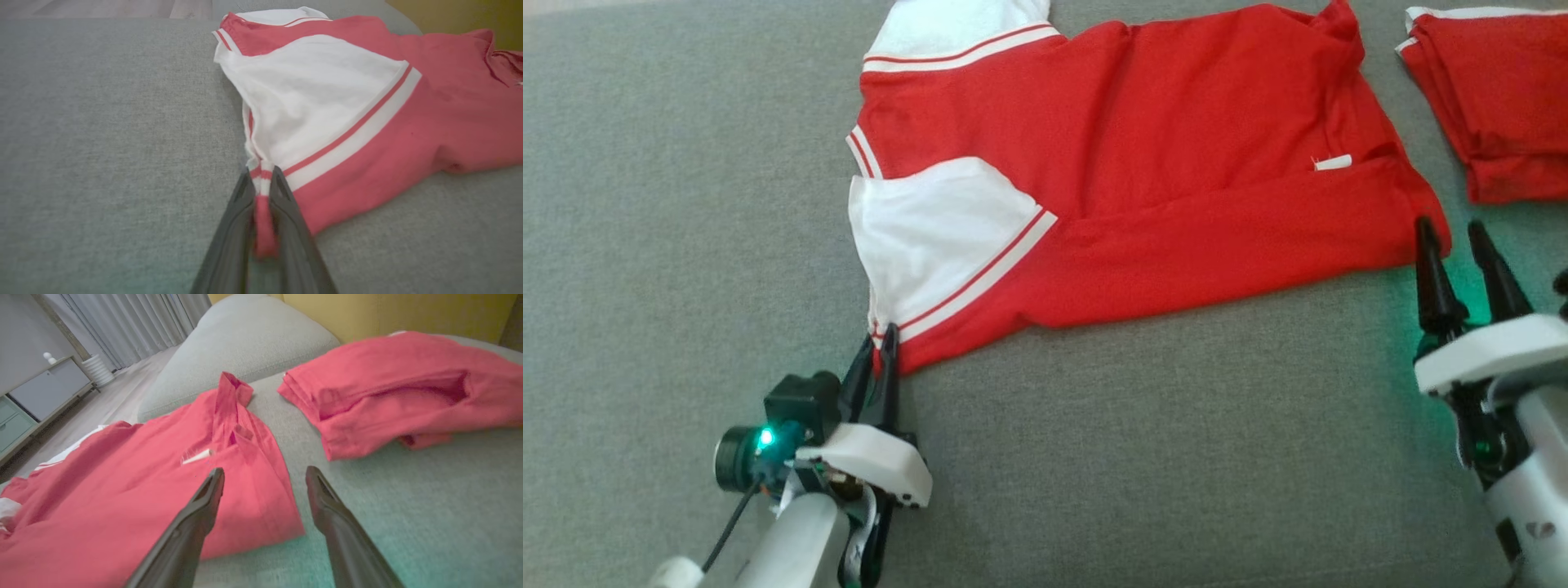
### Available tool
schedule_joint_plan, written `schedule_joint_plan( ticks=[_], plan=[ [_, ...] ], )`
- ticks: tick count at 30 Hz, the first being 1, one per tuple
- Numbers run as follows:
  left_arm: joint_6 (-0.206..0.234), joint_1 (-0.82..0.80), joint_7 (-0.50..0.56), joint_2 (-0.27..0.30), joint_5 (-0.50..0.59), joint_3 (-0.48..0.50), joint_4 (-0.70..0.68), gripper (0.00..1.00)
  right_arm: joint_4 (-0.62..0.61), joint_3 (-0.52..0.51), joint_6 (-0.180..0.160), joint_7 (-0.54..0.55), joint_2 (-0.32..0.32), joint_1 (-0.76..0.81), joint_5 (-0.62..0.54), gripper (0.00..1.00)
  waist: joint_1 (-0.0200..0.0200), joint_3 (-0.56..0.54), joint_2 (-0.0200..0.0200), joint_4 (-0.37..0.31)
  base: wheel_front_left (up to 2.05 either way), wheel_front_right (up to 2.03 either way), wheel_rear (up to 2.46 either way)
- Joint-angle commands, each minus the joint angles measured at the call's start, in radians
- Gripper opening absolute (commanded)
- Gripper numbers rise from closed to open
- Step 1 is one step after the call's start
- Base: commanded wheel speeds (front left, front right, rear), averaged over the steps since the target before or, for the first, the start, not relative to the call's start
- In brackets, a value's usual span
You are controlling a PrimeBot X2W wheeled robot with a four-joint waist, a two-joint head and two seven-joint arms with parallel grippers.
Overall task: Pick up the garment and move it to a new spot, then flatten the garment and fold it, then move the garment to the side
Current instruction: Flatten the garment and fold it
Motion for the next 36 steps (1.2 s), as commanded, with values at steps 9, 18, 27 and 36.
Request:
schedule_joint_plan(
  ticks=[9,18,27,36],
  plan=[
    [-0.008,0.023,0.031,0.07,-0.004,0.028,-0.113,0.0,0.113,-0.045,-0.001,0.045,0.031,-0.037,-0.023,1.0,0.0001,-0.002,0.0,0.02,0.0,0.0,0.0],
    [-0.003,0.029,0.048,0.083,-0.004,0.019,-0.151,0.0,0.143,-0.022,-0.001,0.101,0.057,-0.054,0.005,0.0,0.0001,-0.02,0.0,0.022,0.0,0.0,0.0],
    [0.011,0.147,0.058,0.1,-0.024,0.007,-0.226,0.0,0.061,-0.04,-0.001,0.073,-0.019,0.08,0.039,0.0,0.0001,-0.111,0.0,0.028,0.0,0.0,0.0],
    [0.016,0.277,0.074,0.129,-0.037,-0.016,-0.312,0.0,-0.073,-0.111,-0.001,0.119,-0.066,0.297,0.032,0.0,0.0001,-0.164,0.0,0.033,0.0,0.0,0.0]
  ],
)
